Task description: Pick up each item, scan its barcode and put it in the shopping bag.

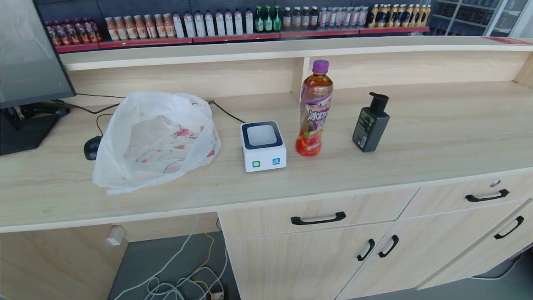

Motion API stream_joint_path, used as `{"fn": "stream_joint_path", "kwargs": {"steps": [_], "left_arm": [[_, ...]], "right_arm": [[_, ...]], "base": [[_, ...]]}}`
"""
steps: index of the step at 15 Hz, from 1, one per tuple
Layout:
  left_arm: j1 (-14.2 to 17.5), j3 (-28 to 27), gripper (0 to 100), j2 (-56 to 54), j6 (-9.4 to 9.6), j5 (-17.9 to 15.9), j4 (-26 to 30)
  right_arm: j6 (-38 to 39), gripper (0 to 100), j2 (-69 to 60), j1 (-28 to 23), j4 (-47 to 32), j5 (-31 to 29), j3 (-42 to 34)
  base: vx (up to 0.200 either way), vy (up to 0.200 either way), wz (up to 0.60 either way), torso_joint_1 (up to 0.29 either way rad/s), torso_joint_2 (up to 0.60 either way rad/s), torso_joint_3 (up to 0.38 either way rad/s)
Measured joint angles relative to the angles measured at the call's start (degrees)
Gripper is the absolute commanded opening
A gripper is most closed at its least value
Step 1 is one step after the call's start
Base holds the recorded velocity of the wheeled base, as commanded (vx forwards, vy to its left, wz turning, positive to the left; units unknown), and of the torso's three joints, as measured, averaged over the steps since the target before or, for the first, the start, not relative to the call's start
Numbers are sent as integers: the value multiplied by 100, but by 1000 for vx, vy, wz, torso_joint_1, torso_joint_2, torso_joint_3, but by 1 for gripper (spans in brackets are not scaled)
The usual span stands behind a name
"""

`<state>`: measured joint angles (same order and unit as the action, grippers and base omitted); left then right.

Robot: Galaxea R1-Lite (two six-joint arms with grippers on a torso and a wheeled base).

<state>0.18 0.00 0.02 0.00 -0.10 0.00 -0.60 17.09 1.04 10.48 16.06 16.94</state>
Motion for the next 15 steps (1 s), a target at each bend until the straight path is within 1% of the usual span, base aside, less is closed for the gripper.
{"fn": "stream_joint_path", "kwargs": {"steps": [3,6,9,11,12,15], "left_arm": [[-5,0,100,0,0,0,0],[-5,0,100,0,0,0,0],[-2,0,100,0,0,0,0],[-2,0,100,0,0,0,0],[-2,0,100,0,0,0,0],[-2,0,100,0,0,2,0]], "right_arm": [[-418,100,956,179,939,0,0],[-703,100,1985,356,1680,-10,94],[-785,100,2879,455,1963,-98,422],[-840,100,3378,645,2003,-514,763],[-897,100,3574,803,2014,-803,902],[-933,100,4106,1304,2020,-1297,1420]], "base": [[0,0,0,0,0,0],[0,0,0,0,0,0],[0,0,0,0,0,0],[0,0,0,0,0,0],[0,0,0,0,0,0],[0,0,0,0,0,0]]}}
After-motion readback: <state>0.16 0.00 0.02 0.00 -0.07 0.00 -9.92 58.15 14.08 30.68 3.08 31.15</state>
